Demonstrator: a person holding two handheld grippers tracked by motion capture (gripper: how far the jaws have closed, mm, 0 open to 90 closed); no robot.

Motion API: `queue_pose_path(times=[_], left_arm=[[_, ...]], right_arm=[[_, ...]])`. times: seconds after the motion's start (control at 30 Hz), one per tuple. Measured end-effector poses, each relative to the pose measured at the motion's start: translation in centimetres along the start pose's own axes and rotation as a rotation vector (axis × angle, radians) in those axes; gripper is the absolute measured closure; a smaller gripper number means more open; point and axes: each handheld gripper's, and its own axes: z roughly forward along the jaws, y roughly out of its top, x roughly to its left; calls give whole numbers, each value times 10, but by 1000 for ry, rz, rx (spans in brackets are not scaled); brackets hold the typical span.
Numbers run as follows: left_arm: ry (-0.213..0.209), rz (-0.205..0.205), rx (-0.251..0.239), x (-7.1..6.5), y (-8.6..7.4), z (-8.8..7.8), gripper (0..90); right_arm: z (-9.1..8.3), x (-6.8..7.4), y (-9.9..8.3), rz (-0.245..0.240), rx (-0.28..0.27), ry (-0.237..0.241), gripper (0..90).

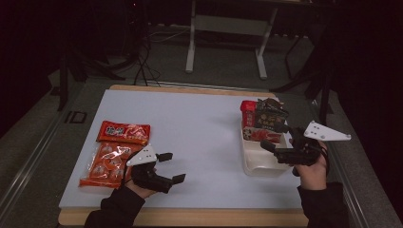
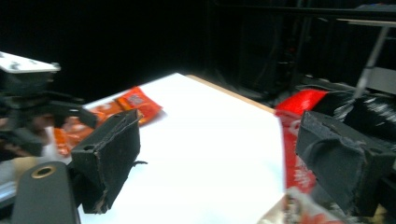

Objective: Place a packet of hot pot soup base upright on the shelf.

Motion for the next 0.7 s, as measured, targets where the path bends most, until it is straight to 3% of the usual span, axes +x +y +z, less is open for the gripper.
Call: queue_pose_path(times=[0.17, 0.37, 0.63, 0.7], left_arm=[[20, -5, -2, 6, 4, -14, 113], [60, 9, 13, 13, 9, -37, 150], [139, 7, -5, 29, 5, -75, 275], [177, -4, -17, 35, 2, -85, 330]], right_arm=[[0, 13, -13, -19, 44, 38, 141], [0, 30, -30, 7, 50, 80, 141], [-1, 44, -43, 15, 51, 117, 141], [-1, 48, -43, 9, 45, 120, 141]])
